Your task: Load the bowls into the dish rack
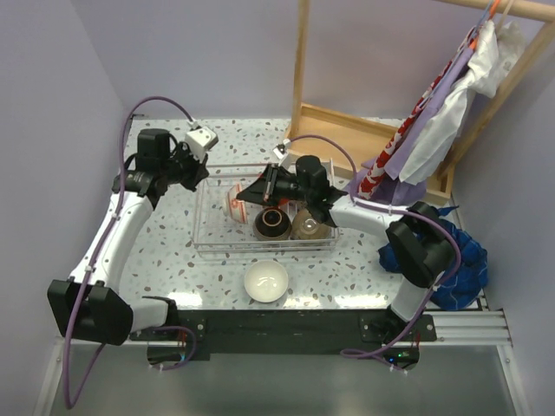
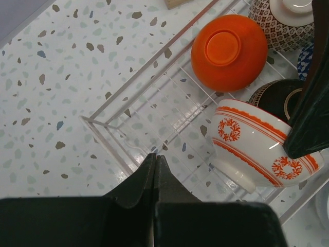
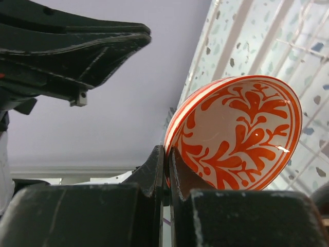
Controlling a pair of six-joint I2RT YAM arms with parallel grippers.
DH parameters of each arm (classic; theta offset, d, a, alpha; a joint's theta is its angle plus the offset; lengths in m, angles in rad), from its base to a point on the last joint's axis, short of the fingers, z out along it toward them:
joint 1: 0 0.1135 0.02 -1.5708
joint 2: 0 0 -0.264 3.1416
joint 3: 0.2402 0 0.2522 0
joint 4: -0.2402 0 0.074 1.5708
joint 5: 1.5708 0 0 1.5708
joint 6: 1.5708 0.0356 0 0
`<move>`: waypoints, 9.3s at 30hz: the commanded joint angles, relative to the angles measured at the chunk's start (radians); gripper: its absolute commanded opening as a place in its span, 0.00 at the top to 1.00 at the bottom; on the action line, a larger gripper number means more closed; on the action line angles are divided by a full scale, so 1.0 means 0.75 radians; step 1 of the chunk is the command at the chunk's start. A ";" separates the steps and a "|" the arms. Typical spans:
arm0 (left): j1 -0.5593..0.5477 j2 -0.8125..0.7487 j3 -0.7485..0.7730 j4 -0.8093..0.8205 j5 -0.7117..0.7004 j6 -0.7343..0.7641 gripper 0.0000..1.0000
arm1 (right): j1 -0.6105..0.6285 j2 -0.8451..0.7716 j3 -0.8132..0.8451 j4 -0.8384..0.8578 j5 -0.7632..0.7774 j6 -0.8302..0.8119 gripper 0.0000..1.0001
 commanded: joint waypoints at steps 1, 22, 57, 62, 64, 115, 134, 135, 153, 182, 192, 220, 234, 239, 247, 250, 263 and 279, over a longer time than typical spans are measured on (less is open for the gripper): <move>-0.056 0.039 0.018 -0.038 -0.014 0.059 1.00 | 0.012 -0.062 -0.019 -0.046 0.100 0.076 1.00; -0.199 0.029 -0.094 -0.206 -0.063 0.219 1.00 | 0.014 -0.005 -0.043 -0.204 0.129 0.141 1.00; -0.308 0.164 -0.154 -0.055 0.006 0.145 1.00 | -0.020 -0.037 -0.021 -0.497 0.200 0.064 0.95; -0.312 0.174 -0.149 -0.039 0.023 0.127 1.00 | -0.029 -0.054 0.032 -0.505 0.196 -0.050 0.74; -0.314 0.176 -0.149 -0.034 0.039 0.116 1.00 | -0.035 -0.064 0.063 -0.584 0.202 -0.118 0.69; -0.079 0.205 0.143 0.103 -0.170 -0.141 1.00 | -0.006 -0.355 0.329 -1.329 0.078 -1.740 0.86; 0.001 0.100 0.037 0.184 -0.115 -0.172 1.00 | 0.141 -0.040 0.509 -1.460 0.153 -1.818 1.00; 0.003 0.100 0.035 0.184 -0.110 -0.172 1.00 | 0.139 -0.025 0.527 -1.470 0.155 -1.810 1.00; 0.007 0.141 0.024 0.209 -0.041 -0.172 1.00 | 0.059 -0.033 0.460 -1.480 0.166 -1.730 1.00; 0.007 0.196 0.059 0.211 0.004 -0.190 1.00 | -0.039 0.012 0.552 -1.491 0.313 -1.757 1.00; 0.007 0.172 0.090 0.203 0.043 -0.193 1.00 | -0.029 -0.113 0.585 -1.505 0.200 -1.803 0.95; 0.005 0.348 0.485 0.205 -0.090 -0.248 0.37 | 0.331 -0.428 0.032 -1.671 0.012 -2.845 0.37; 0.007 0.233 0.342 0.211 -0.106 -0.233 0.37 | 0.460 -0.271 0.036 -1.762 -0.041 -2.967 0.42; 0.009 0.186 0.307 0.209 -0.127 -0.227 0.37 | 0.487 -0.246 0.016 -1.747 -0.031 -2.963 0.46; 0.021 0.076 0.219 0.203 -0.135 -0.221 0.37 | 0.579 -0.201 -0.056 -1.554 0.090 -2.886 0.61; 0.040 0.014 0.194 0.197 -0.127 -0.225 0.37 | 0.601 -0.162 -0.009 -1.581 0.106 -2.878 0.75; 0.068 -0.249 0.200 0.121 -0.108 -0.250 0.37 | 0.702 -0.148 0.696 -2.233 -0.053 -2.576 1.00; 0.165 -0.188 0.370 0.252 -0.307 -0.240 0.43 | 0.181 0.118 1.072 -1.443 -0.580 -1.235 1.00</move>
